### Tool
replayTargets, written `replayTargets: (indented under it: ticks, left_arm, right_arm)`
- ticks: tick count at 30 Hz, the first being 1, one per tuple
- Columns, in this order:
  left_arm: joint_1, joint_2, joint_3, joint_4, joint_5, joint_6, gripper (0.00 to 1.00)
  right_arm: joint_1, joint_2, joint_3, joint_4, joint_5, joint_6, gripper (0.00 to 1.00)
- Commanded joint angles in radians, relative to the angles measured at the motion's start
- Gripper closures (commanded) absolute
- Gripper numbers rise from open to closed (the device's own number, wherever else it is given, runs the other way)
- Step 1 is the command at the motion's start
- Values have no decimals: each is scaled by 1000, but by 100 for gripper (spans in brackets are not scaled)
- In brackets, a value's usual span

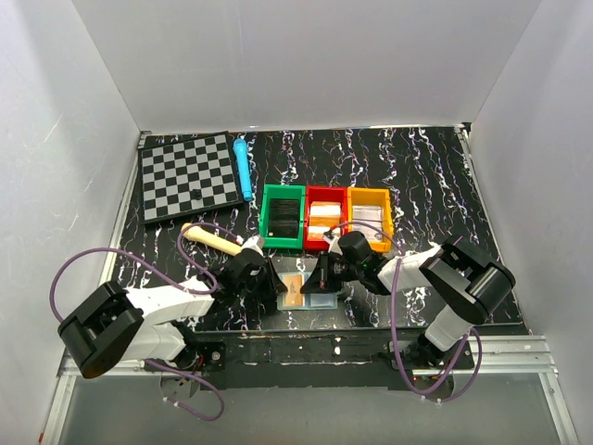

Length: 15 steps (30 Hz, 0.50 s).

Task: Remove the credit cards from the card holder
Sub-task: Remove the credit card from the card holder.

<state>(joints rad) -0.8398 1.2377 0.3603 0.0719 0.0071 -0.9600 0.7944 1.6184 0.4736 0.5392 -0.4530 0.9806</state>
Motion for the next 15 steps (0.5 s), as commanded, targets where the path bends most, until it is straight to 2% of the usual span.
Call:
replayTargets:
  ticks: [1, 8, 15]
  left_arm:
    - [-4, -50, 6, -96, -21, 21, 77]
    - [-2, -132, 23, -161, -39, 32, 74]
    - [-1, -161, 31, -153, -39, 38, 73]
  right_arm:
    - [20, -29, 39, 13, -29, -31, 99]
    - [20, -41, 62, -74, -15, -72, 99]
    - [20, -51, 63, -105, -7, -89, 99]
